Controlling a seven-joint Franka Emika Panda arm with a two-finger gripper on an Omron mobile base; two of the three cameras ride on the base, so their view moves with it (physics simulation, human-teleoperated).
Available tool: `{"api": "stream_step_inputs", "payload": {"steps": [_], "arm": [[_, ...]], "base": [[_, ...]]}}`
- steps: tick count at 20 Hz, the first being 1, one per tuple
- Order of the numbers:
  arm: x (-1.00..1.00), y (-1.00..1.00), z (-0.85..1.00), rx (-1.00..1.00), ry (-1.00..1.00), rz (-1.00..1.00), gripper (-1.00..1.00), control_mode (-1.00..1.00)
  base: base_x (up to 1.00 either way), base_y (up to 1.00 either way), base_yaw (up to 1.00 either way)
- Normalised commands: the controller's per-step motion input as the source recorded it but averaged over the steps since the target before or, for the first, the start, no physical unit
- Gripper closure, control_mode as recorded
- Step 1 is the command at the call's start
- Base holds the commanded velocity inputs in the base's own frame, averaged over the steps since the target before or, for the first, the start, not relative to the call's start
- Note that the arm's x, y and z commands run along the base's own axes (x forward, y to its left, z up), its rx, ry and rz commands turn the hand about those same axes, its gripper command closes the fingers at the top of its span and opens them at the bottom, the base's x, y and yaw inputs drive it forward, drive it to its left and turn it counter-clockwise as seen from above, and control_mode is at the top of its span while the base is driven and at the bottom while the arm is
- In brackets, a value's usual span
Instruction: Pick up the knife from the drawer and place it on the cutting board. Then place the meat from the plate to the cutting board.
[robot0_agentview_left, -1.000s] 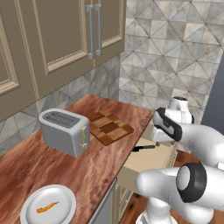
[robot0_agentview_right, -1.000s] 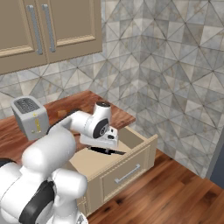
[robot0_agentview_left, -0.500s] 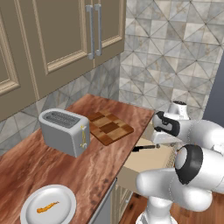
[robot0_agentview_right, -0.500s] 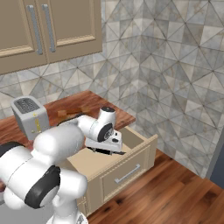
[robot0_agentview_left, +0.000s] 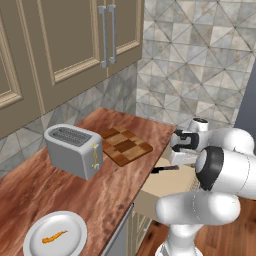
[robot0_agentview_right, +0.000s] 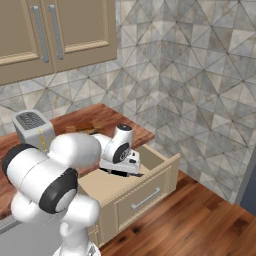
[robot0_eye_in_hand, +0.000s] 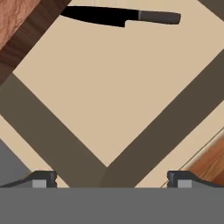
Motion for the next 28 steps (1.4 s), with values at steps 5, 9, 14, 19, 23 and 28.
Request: {"api": "stream_step_inputs", "payload": {"steps": [5, 9, 14, 19, 23, 28], "arm": [[0.26, -0.03, -0.25, 0.00, 0.00, 0.00, -1.00, -1.00], [0.23, -0.01, -0.28, 0.00, 0.00, 0.00, -1.00, -1.00], [0.18, -0.01, -0.30, 0.00, 0.00, -0.01, -1.00, -1.00], [0.10, -0.25, -0.25, 0.00, 0.00, -0.06, -1.00, -1.00], [0.08, -0.31, -0.23, 0.00, 0.00, -0.08, -1.00, -1.00], [0.13, -0.12, -0.22, 0.00, 0.00, -0.08, -1.00, -1.00]], "base": [[0.00, 0.00, 0.00], [0.00, 0.00, 0.00], [0.00, 0.00, 0.00], [0.00, 0.00, 0.00], [0.00, 0.00, 0.00], [0.00, 0.00, 0.00]]}}
